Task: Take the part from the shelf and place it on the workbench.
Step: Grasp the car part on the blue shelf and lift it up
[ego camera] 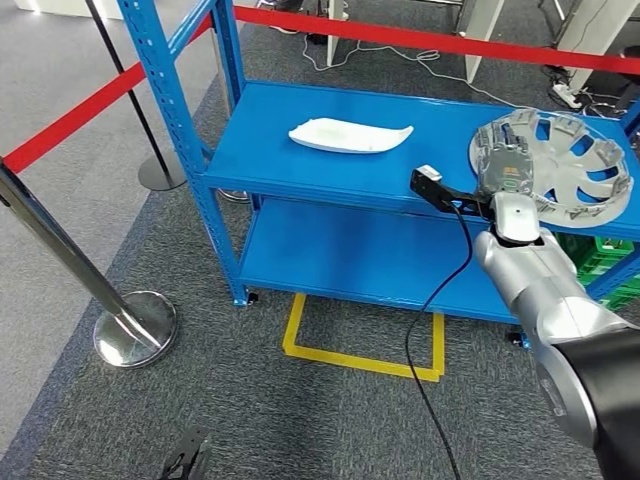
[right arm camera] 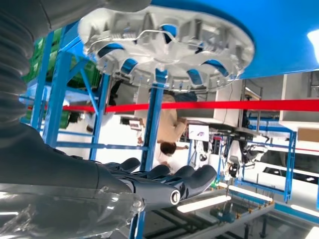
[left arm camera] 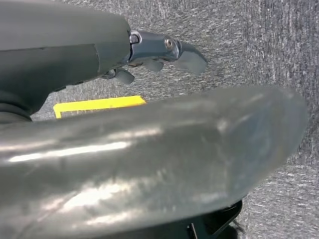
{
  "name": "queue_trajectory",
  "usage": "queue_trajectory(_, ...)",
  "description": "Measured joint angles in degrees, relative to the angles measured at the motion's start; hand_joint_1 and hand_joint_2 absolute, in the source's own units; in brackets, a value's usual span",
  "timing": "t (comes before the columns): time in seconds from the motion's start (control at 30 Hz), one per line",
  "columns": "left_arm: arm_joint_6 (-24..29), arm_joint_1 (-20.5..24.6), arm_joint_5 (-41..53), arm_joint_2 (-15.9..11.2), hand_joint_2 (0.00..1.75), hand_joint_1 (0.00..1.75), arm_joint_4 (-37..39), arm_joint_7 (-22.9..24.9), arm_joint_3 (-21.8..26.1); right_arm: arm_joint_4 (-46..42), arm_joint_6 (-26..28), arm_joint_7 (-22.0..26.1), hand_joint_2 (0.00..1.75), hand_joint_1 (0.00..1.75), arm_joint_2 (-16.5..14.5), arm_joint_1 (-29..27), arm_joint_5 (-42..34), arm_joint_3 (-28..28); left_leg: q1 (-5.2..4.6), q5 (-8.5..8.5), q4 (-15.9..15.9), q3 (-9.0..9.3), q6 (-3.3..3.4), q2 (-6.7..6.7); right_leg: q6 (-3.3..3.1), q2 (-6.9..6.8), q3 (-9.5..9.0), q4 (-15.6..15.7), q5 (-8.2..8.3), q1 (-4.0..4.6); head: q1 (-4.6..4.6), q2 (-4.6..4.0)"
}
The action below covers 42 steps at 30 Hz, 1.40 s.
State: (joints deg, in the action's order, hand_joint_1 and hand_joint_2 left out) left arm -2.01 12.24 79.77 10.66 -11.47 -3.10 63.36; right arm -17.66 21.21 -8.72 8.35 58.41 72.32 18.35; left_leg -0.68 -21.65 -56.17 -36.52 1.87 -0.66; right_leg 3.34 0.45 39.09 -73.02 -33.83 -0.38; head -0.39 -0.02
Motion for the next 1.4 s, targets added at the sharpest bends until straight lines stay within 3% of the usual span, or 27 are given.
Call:
queue_trajectory(0.03,-0.01,-0.08,0.02,0.01,0.0,0.0,0.0,0.0,0.0,0.0,-0.02,0.0,1.75,0.0,0.0,-0.15,0.0,-0.05,-0.09,-0.47,-0.01,0.59,0.06,-0.12,-0.02,0.0,1.57,-1.32,0.22,0.02,0.06,0.0)
queue_trajectory(0.07,-0.03,-0.14,0.05,0.02,0.0,0.0,0.0,0.0,0.0,0.0,-0.03,0.0,1.75,0.0,0.0,-0.28,0.02,-0.06,-0.17,-0.96,-0.01,1.26,0.06,-0.23,-0.12,0.0,2.11,-0.47,1.61,0.03,0.08,0.0)
queue_trajectory(0.17,-0.19,-0.12,0.14,0.14,0.0,0.0,0.0,0.01,-0.02,0.0,-0.06,0.0,1.75,0.0,0.0,-0.26,0.21,-0.11,-0.35,-2.52,-0.1,3.39,-0.28,-0.48,-0.57,0.0,-0.59,10.12,9.46,0.12,0.11,0.0)
queue_trajectory(0.23,-0.22,-0.03,0.16,0.21,0.0,0.0,0.0,0.09,-0.02,0.0,-0.12,0.02,1.75,0.0,0.0,-0.08,0.32,-0.25,-0.47,-3.25,-0.11,4.03,-0.77,-0.54,-1.03,0.02,-2.23,14.64,11.41,0.28,0.17,0.0)
queue_trajectory(0.33,-0.22,0.02,0.16,0.25,0.0,0.0,0.0,0.2,-0.02,-0.03,-0.15,0.04,1.75,0.0,-0.03,0.05,0.49,-0.51,-0.55,-3.75,-0.57,4.27,-1.55,-0.53,-1.83,0.11,-3.15,15.39,11.37,0.16,0.24,0.0)
queue_trajectory(0.4,-0.2,0.1,0.18,0.3,0.0,0.0,0.0,0.19,-0.02,-0.11,-0.13,0.07,1.75,0.0,-0.08,0.29,0.73,-0.63,-0.44,-5.1,-3.29,3.04,-2.31,-0.41,-2.28,0.12,-3.92,15.44,11.17,-0.13,0.05,0.0)
queue_trajectory(0.5,-0.15,0.14,0.18,0.38,0.0,0.0,0.0,0.16,-0.02,-0.15,-0.11,0.36,1.75,0.0,-0.17,0.47,1.17,-0.78,0.17,-8.77,-13.39,-3.44,-3.36,-0.3,-2.56,0.11,-4.65,15.44,10.53,-0.19,-0.2,0.0)
queue_trajectory(0.53,-0.14,0.12,0.18,0.37,0.0,0.0,0.0,0.13,-0.02,-0.14,-0.11,0.54,1.75,0.0,-0.21,0.38,1.29,-0.88,0.32,-8.99,-15.51,-5.36,-3.52,-0.29,-2.51,0.12,-4.89,15.44,10.27,-0.21,-0.19,0.0)
queue_trajectory(0.57,-0.13,0.1,0.19,0.37,0.0,0.0,0.0,0.06,-0.02,-0.14,-0.1,0.76,1.75,0.0,-0.25,0.29,1.38,-1.0,0.44,-8.05,-15.61,-6.26,-3.61,-0.28,-2.41,0.13,-5.16,15.43,9.99,-0.24,-0.19,0.0)
queue_trajectory(0.6,-0.13,0.1,0.2,0.36,0.0,0.0,0.0,-0.03,-0.03,-0.14,-0.09,1.07,1.75,0.0,-0.27,0.27,1.42,-1.16,0.54,-6.02,-13.73,-6.1,-3.66,-0.27,-2.29,0.12,-5.51,15.42,9.7,-0.29,-0.18,0.0)
queue_trajectory(0.67,-0.14,0.11,0.25,0.38,0.0,0.0,0.0,-0.19,-0.04,-0.15,-0.06,2.13,1.75,0.0,-0.44,0.45,1.14,-1.61,0.71,-0.81,-6.55,-3.8,-3.75,-0.1,-1.9,0.11,-6.21,15.36,9.08,-0.36,-0.2,0.0)
queue_trajectory(0.73,-0.18,0.19,0.34,0.42,0.0,0.0,0.0,-0.29,-0.05,-0.19,0.18,3.96,1.75,0.0,-0.76,0.8,0.33,-2.35,0.75,1.41,-1.07,-1.96,-3.33,0.1,-1.35,0.16,-6.38,15.19,8.52,-0.26,-0.27,0.0)
queue_trajectory(0.8,-0.22,0.22,0.45,0.44,0.0,0.0,0.0,-0.37,-0.06,-0.43,1.22,6.15,1.75,0.0,-1.16,0.95,-0.65,-3.29,0.68,1.48,0.23,-1.6,-2.76,0.08,-1.06,0.2,-6.31,15.36,8.22,-0.16,-0.35,0.0)
queue_trajectory(0.9,-0.32,0.22,0.56,0.51,0.0,0.0,0.0,-0.45,-0.07,-0.8,3.01,8.2,1.75,0.0,-1.86,0.96,-1.55,-4.56,0.72,2.14,0.47,-1.55,-2.59,-0.11,-2.21,0.06,-6.52,15.8,8.34,-0.06,-0.31,0.0)
queue_trajectory(0.97,-0.41,0.25,0.65,0.56,0.0,0.0,0.0,-0.48,-0.07,-0.92,3.01,9.06,1.75,0.0,-2.3,1.09,-1.95,-5.25,0.65,1.99,0.46,-1.56,-2.24,-0.34,-2.44,-0.19,-6.82,16.24,8.37,-0.06,-0.33,0.0)
queue_trajectory(1.03,-0.48,0.25,0.7,0.57,0.0,0.0,0.0,-0.49,-0.07,-0.96,2.53,9.45,1.75,0.0,-2.7,1.39,-2.17,-5.94,0.61,1.87,0.46,-1.55,-1.95,-0.49,-2.1,-0.41,-7.09,16.65,8.36,-0.07,-0.33,0.0)
queue_trajectory(1.2,-0.6,0.42,0.82,0.57,0.0,0.0,0.0,-0.5,-0.09,-0.96,1.73,9.31,1.75,0.0,-3.39,1.73,-2.11,-6.73,0.54,1.81,0.45,-1.55,-1.72,-0.5,-0.52,-0.47,-7.3,17.14,8.48,-0.18,-0.35,0.0)
queue_trajectory(1.4,-0.63,0.43,0.84,0.57,0.0,0.0,0.0,-0.5,-0.1,-0.96,1.22,9.15,1.75,0.0,-3.61,1.74,-2.0,-6.81,0.58,1.96,0.45,-1.53,-1.67,-0.47,-0.1,-0.44,-7.2,17.04,8.56,-0.15,-0.37,0.0)
